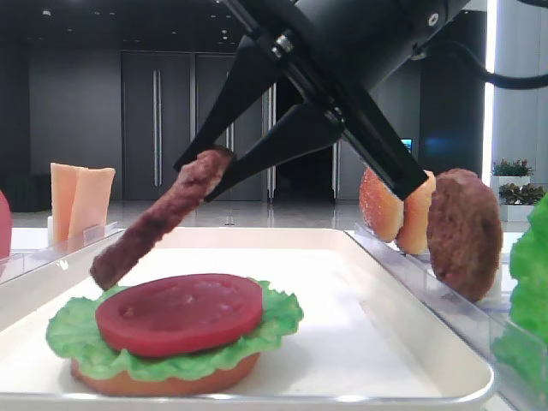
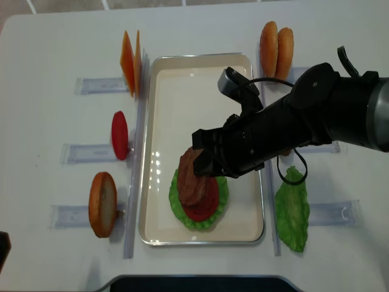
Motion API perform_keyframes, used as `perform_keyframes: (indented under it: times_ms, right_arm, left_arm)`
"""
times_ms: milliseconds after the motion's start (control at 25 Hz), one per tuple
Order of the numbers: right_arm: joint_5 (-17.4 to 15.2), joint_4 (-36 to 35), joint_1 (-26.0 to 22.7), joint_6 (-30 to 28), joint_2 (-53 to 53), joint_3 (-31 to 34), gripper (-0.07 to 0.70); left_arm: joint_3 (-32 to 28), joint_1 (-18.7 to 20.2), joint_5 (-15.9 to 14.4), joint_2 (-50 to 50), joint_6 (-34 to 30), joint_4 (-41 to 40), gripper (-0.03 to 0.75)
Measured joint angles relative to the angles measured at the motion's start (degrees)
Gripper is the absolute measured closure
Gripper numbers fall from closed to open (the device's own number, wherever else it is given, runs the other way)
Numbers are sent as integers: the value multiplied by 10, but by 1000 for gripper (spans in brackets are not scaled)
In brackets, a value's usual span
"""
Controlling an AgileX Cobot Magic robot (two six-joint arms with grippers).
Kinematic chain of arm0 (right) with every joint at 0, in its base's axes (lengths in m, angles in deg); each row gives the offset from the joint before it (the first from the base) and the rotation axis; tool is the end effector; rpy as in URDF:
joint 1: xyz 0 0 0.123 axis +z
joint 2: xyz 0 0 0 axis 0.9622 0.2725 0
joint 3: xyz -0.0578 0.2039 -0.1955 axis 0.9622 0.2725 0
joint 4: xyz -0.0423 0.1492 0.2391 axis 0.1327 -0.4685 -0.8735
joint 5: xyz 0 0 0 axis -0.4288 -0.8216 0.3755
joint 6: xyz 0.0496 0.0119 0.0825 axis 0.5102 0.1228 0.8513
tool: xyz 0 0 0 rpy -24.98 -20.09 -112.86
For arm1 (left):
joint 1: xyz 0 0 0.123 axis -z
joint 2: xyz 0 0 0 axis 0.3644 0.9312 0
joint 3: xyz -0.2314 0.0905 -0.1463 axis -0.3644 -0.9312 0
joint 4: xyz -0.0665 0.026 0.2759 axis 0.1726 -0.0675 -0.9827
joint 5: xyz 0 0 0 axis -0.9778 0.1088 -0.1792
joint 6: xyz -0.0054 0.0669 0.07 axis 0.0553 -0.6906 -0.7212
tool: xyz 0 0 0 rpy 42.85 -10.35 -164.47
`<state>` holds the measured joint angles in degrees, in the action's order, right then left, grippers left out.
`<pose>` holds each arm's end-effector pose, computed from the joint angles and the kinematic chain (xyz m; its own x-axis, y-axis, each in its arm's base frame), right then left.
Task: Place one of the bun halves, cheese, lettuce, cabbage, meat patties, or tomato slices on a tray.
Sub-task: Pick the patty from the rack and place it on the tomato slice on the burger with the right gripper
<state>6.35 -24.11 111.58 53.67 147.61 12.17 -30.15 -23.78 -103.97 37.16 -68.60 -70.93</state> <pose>0.2455 0.2577 0.1685 -0.9775 -0.0905 -0.1906 -0.2037 0.6397 0.7411 0.0243 -0.0056 0.2797 -0.5006 0.0958 -0.8604 0.0750 0.9949 0.0671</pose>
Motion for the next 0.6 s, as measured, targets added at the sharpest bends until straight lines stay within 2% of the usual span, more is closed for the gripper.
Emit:
perform_keyframes:
  times_ms: [600]
  right_arm:
    - [-15,-20,0,-6,28,0,482]
  left_arm:
    - [0,0,0,0,1,0,715]
